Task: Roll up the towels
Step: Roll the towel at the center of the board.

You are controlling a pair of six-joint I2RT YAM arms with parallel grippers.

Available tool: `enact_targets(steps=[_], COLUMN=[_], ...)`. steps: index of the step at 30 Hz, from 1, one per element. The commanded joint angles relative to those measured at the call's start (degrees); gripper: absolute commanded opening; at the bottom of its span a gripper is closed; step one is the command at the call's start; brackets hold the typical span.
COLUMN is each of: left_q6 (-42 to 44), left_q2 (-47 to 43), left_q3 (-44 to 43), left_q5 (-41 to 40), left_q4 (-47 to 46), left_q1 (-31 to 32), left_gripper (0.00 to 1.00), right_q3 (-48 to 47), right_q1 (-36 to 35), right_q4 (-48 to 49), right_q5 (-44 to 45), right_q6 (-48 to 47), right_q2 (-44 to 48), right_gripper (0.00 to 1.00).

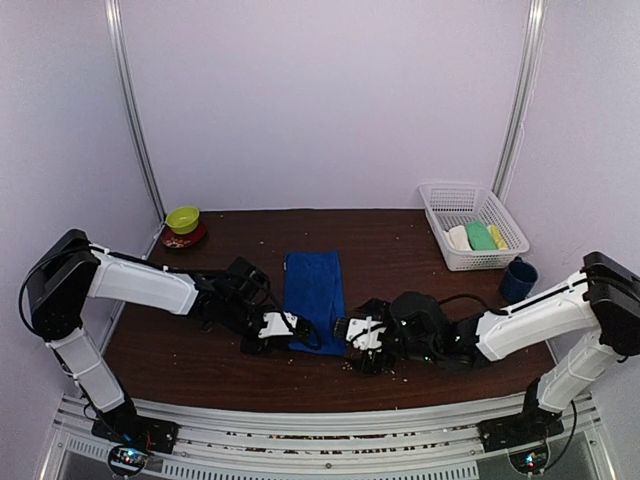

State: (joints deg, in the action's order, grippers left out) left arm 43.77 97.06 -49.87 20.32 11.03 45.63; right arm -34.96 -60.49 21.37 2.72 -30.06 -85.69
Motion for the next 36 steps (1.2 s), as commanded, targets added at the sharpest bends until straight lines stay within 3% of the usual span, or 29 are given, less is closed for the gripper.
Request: enact_targets(steps=[1, 15, 18, 20, 28, 36], left_q6=[1.7, 1.6, 1.6, 1.8, 2.8, 5.7], left_q2=[-1.6, -2.1, -2.0, -1.8, -2.0, -3.6], left_q3=[0.7, -0.3, -0.4, -0.6, -1.0, -1.9], left_q5=[6.3, 10.4, 11.4, 12.0, 13.0, 14.5], left_q4=[2.5, 4.5, 4.8, 5.1, 7.0, 11.8], left_q1=[-1.7, -4.0, -4.8, -5.2, -6.0, -6.0], left_gripper=[0.0, 0.0, 0.0, 0.0, 0.0, 0.0], right_q3=[-2.0, -6.3, -6.1, -6.4, -8.3, -14.0], right_q1=[-2.7, -6.3, -6.5, -6.5, -6.5, -6.4], right_q4=[2.6, 7.3, 7.5, 7.1, 2.8, -10.1], right_q5=[0.2, 8.7, 8.9, 9.3, 6.1, -2.1], right_q6=[-11.7, -17.5, -17.6, -17.2, -14.1, -5.1], right_q2=[-6.6, -19.1, -19.8, -20.2, -18.7, -15.9], right_gripper=[0.97, 0.77, 0.62, 0.42, 0.02, 0.0])
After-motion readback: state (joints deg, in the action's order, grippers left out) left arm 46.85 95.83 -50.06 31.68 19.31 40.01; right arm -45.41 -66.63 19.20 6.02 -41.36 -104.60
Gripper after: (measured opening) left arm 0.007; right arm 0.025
